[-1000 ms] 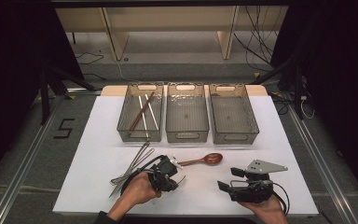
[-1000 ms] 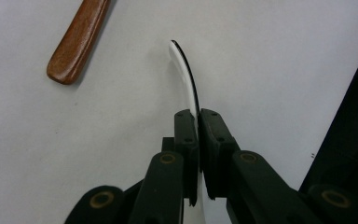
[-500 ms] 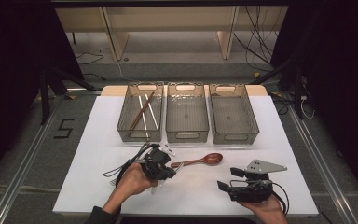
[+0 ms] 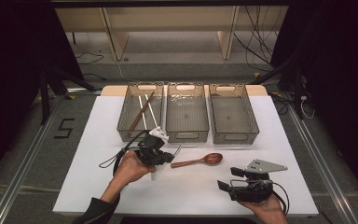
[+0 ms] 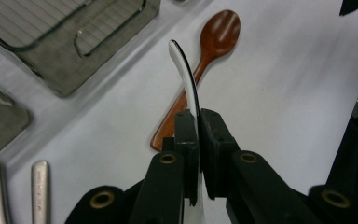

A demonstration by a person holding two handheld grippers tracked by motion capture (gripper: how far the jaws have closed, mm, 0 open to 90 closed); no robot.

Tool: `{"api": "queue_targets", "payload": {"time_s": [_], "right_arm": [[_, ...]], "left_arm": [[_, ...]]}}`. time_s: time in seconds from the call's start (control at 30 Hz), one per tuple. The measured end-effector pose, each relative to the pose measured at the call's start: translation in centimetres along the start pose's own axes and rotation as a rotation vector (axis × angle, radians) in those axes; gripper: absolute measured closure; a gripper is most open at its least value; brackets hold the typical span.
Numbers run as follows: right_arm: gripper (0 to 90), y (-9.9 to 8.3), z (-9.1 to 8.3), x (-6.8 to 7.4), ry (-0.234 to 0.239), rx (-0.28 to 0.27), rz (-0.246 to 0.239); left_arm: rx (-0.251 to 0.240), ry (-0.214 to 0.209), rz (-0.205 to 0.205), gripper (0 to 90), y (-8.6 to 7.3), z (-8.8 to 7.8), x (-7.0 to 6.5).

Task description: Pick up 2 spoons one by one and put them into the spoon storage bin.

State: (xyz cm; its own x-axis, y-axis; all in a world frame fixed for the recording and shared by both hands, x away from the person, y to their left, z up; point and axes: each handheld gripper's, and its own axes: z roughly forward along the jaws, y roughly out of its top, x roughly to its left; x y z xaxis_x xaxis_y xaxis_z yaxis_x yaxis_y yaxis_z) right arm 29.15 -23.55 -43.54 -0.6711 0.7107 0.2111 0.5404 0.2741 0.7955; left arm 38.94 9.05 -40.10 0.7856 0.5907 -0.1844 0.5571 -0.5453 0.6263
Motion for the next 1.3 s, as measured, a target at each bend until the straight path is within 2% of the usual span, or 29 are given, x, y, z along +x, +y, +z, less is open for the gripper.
{"api": "queue_targets", "payload": {"time_s": [0.27,0.5,0.73,1.07,1.3], "right_arm": [[27.2,0.0,-0.1,-0.1,-0.001,-0.004,-0.003],[27.2,0.0,-0.1,-0.1,-0.001,-0.003,-0.002],[27.2,-0.1,0.0,-0.1,0.002,-0.001,-0.003],[27.2,-0.1,0.0,-0.2,0.003,-0.007,-0.003],[27.2,-0.1,0.0,-0.2,0.006,-0.006,-0.003]], "left_arm": [[-0.041,0.023,-0.014,85.7,2.3,-0.3,1.6],[-0.091,0.045,-0.049,85.6,4.1,-0.4,3.2],[-0.141,0.063,-0.066,85.6,6.2,-0.3,4.6],[-0.16,0.115,-0.076,85.6,8.6,0.7,6.1],[-0.178,0.136,-0.092,85.6,9.8,1.4,7.2]]}}
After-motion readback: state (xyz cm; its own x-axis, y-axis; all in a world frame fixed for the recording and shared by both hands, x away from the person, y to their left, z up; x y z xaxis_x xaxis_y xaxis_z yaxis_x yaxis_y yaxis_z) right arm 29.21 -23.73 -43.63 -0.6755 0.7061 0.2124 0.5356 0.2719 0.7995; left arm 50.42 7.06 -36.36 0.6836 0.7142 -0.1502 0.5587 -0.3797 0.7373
